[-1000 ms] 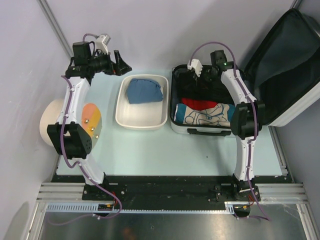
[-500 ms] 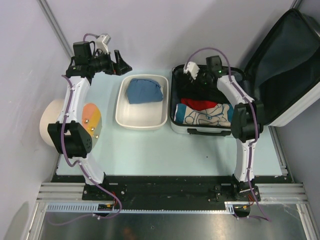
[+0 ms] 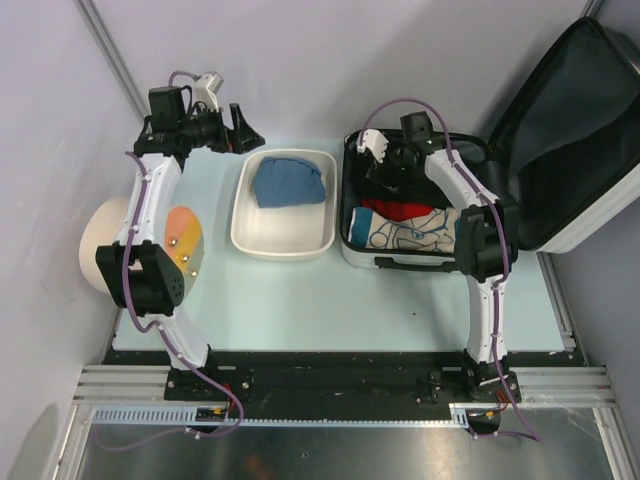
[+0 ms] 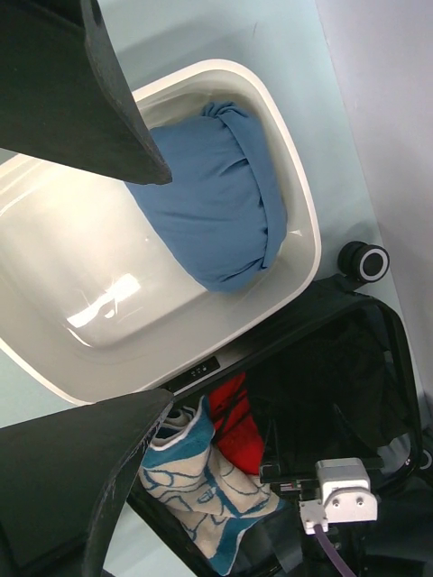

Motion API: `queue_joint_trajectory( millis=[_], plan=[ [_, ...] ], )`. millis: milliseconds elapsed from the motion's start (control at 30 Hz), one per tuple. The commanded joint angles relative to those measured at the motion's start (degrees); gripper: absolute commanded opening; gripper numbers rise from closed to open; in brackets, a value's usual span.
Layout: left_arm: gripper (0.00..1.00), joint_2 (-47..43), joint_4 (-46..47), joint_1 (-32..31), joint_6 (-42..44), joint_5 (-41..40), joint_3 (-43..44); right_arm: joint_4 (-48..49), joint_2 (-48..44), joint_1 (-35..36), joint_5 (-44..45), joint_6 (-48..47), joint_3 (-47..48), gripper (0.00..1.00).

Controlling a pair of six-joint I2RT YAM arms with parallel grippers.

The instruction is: Open, take out, and arrange the luggage

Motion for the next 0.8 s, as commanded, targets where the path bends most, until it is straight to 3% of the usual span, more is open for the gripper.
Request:
queue_joint_trajectory(
  millis=[0,133,233,333,367,433,467,767],
  plan=[
    [1.0,-2.3,1.14,0.09,1.25,1.79,0.0,-2.62,2.82,0.07,-2.97,1.5,5.33,0.83],
    [1.0,-2.48,1.14,0.0,0.98,1.71,-0.18,-3.59,5.64,0.42,-2.53,2.3,8.49,0.83],
    [1.0,-2.83,1.23,0.08,1.07,1.44,-0.53,-4.03,7.66,0.25,-1.91,3.7,11.22,0.72],
    [1.0,-3.62,1.14,0.0,1.25,1.18,-1.23,-3.24,7.31,-0.72,-3.4,7.3,13.41,0.49],
    [1.0,-3.88,1.14,0.08,1.42,1.18,-1.4,-3.06,6.96,-0.98,-4.1,7.92,13.6,0.34],
    [1.0,-4.32,1.14,0.08,1.6,1.18,-2.02,-1.14,4.95,-1.77,-6.74,10.2,13.51,0.17],
    [1.0,-4.41,1.14,0.09,1.69,1.18,-2.11,-0.17,3.98,-1.95,-7.44,11.6,13.51,0.0],
    [1.0,-5.55,1.23,0.52,2.13,0.83,-3.25,11.52,-3.05,-4.15,-13.07,26.63,13.33,0.0]
  ],
)
